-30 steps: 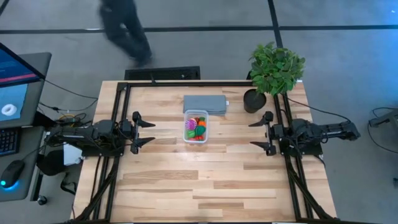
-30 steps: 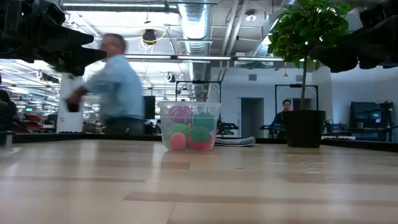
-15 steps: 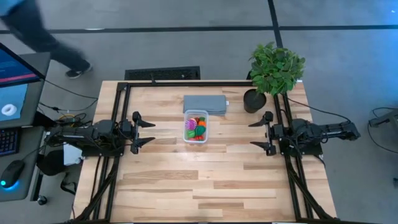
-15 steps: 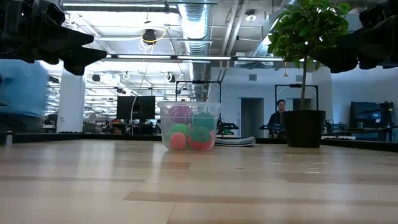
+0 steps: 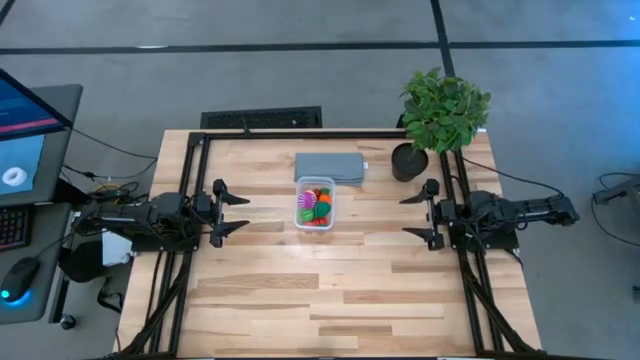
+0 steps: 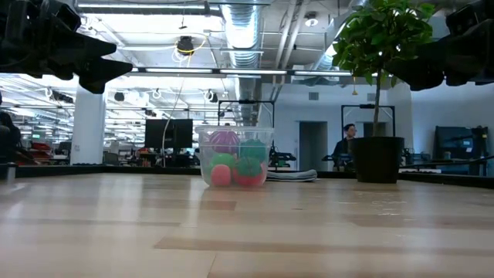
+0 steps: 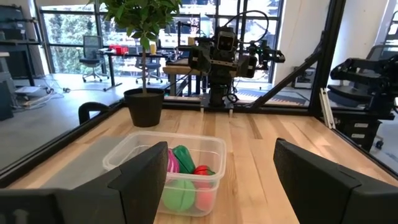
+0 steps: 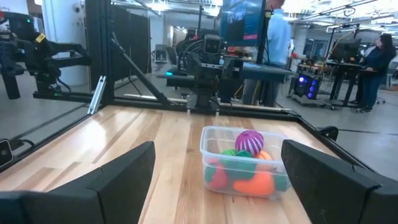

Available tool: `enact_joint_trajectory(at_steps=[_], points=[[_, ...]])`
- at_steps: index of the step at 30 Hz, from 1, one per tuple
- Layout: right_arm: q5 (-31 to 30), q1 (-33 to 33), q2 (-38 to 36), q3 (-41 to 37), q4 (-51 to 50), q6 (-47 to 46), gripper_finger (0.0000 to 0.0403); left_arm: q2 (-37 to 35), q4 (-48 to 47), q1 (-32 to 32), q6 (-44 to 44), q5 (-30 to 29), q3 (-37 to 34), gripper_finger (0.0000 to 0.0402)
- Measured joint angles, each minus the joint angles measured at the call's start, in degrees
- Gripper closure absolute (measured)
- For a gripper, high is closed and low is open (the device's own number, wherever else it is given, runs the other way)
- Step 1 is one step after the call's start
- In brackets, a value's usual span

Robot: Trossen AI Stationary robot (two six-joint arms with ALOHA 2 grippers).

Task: Pick and placing Produce into tupperware
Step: Return to Home Position

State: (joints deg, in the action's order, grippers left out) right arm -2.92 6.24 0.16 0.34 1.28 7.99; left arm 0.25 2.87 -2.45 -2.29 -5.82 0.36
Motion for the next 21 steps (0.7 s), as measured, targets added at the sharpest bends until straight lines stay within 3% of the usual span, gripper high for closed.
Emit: enact_joint_trajectory(at_steps=[21], points=[[0.00, 0.00, 0.00, -0.02, 0.00, 0.00, 0.0030, 0.00, 0.01, 0.00, -0.33, -0.01, 0.00, 0.0120]])
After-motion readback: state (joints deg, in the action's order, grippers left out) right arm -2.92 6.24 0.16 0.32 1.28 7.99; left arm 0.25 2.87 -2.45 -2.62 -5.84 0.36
